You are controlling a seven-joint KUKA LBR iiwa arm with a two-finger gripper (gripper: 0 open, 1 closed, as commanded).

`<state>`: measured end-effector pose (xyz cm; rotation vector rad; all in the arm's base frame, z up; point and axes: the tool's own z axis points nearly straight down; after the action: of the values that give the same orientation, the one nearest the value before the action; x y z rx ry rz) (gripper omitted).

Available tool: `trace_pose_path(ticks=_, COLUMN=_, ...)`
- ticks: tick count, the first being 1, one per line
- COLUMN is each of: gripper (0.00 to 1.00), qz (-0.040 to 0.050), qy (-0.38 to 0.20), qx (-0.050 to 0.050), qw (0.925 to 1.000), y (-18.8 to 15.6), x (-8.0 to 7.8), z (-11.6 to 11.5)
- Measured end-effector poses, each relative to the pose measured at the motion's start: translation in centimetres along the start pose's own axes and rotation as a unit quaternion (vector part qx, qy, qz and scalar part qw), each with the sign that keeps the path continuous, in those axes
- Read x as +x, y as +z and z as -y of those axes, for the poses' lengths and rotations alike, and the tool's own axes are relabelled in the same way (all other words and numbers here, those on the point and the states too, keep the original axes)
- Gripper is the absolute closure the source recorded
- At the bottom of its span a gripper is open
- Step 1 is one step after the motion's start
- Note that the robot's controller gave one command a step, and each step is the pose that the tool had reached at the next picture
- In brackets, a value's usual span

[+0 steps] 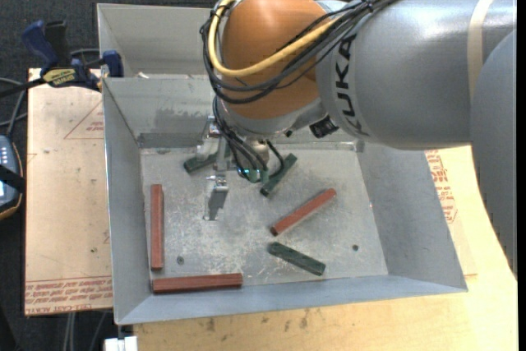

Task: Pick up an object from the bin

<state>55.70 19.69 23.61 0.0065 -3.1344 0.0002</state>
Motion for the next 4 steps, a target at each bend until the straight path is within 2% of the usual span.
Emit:
trace_pose_path(ticks=1, gripper=0.0, qz=0.0039, qy=0.002, qx=-0.001, qw=1.0, y=-0.4, x=-0.2, z=0.1)
trace_pose_path(ticks=2, gripper=0.0, qz=0.0061, qy=-0.018, qx=-0.001, qw=0.9998, y=0.0, x=-4.5, z=-0.2)
trace_pose_path(ticks=3, gripper=0.0, qz=0.0063, qy=-0.025, qx=-0.001, qw=0.9997, y=4.6, x=-6.6, z=2.6)
trace_pose_path(ticks=4, gripper=0.0, qz=0.0028, qy=-0.044, qx=0.0, qw=0.999, y=8.4, x=-5.6, z=5.1)
